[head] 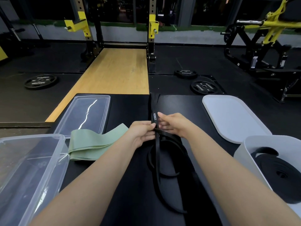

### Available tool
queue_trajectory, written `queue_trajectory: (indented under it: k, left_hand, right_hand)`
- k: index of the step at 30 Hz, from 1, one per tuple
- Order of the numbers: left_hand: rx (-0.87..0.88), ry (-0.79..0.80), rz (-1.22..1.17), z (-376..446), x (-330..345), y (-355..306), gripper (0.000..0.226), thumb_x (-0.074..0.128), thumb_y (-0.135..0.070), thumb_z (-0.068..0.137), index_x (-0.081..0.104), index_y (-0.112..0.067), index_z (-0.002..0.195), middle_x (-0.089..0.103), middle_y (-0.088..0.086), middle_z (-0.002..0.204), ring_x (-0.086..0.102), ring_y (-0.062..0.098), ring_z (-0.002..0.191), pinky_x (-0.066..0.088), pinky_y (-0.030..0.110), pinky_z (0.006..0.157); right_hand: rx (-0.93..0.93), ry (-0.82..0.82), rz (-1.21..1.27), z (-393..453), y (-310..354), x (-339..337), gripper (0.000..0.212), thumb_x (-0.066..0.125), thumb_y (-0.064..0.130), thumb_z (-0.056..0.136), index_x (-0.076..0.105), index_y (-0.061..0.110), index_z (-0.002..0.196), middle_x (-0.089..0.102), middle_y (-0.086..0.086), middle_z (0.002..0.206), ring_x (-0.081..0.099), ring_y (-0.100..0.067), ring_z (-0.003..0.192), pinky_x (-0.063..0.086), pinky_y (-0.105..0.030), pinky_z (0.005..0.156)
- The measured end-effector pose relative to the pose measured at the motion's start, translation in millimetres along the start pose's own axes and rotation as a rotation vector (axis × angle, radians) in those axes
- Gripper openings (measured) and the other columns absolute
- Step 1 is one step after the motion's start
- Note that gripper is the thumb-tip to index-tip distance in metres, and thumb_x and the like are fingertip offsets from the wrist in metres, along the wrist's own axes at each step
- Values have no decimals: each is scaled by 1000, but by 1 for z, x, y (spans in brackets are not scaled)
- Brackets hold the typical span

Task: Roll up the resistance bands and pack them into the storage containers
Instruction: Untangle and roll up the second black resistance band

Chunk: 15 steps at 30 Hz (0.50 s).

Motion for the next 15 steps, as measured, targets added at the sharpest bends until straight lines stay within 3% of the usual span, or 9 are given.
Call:
queue_trajectory:
  k: [3, 8, 12, 15]
  left_hand:
    - [50, -40, -6, -1, 2, -9, 17, 51, -4, 95, 62, -2, 108, 67, 4, 82, 65, 15, 73, 55, 22, 63]
    - [66, -78, -85, -3, 8, -19, 13, 45, 1, 96, 58, -1, 95, 68, 10, 97, 66, 26, 88, 52, 37, 88]
    - [21, -24, -161, -8, 18, -18, 26, 37, 5, 97, 52, 12, 117, 66, 13, 93, 66, 26, 86, 55, 32, 71]
    - [-17, -8, -210, -12, 19, -17, 28, 31, 6, 98, 50, 14, 117, 63, 17, 104, 63, 31, 102, 52, 35, 78]
  right_hand:
    - [20, 111, -105, -20, -11, -8, 28, 57, 34, 93, 68, 9, 88, 71, -9, 83, 70, -15, 78, 58, -26, 65]
    - [-34, 128, 29, -42, -22, -14, 20, 59, 23, 93, 69, 8, 84, 72, -8, 83, 70, -15, 71, 55, -23, 59]
    - [-99, 86, -80, -50, -27, -7, 16, 71, 26, 84, 68, 13, 76, 65, -1, 69, 67, -12, 64, 46, -22, 61]
    - [-76, 41, -221, -51, -28, -3, 18, 74, 33, 81, 65, 19, 74, 57, 14, 55, 51, -2, 51, 37, -14, 49]
Point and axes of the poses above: each hand's wrist, its own z-axis towards the middle knuckle, its own x-axis out of the palm, y = z × x, the point moved 1 cm from there along z, towards the middle knuckle
